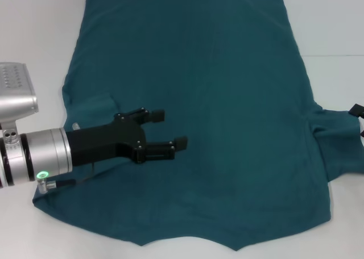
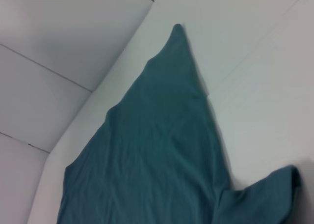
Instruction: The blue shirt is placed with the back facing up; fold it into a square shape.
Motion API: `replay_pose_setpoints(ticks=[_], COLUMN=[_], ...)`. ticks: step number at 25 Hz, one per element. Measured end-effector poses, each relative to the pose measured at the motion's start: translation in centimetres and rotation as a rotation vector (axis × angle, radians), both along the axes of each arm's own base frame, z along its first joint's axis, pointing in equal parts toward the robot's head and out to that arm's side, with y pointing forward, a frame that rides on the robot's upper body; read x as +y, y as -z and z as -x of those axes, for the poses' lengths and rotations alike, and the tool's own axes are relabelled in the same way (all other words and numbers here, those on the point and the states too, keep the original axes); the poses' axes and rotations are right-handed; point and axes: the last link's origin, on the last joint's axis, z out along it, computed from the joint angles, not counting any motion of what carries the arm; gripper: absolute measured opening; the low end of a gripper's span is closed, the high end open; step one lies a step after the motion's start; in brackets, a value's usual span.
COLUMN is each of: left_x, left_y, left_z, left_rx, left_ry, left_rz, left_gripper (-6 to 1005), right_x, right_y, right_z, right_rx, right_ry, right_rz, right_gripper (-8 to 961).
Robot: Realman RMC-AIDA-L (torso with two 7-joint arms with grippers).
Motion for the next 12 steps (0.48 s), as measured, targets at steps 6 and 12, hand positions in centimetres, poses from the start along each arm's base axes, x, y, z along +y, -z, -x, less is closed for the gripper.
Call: replay_pose_setpoints(ticks=[6,12], left_x=[0.2,0.3], left_y=[0.1,0.1], left_z=[-0.3,-0.3], left_rx=[0.006,0.005], left_ry=[0.007,0.006], left_rz=[0.002,0.001], left_gripper=[949,949], right_x=[0.9,1.6], right_y=[-0.7,-1.2], right_z=[0.0,0.0], right_rx=[-0.020,-0.045], right_ry=[0.024,0.043], right_rz=[0.013,0.024], right_gripper=[840,823])
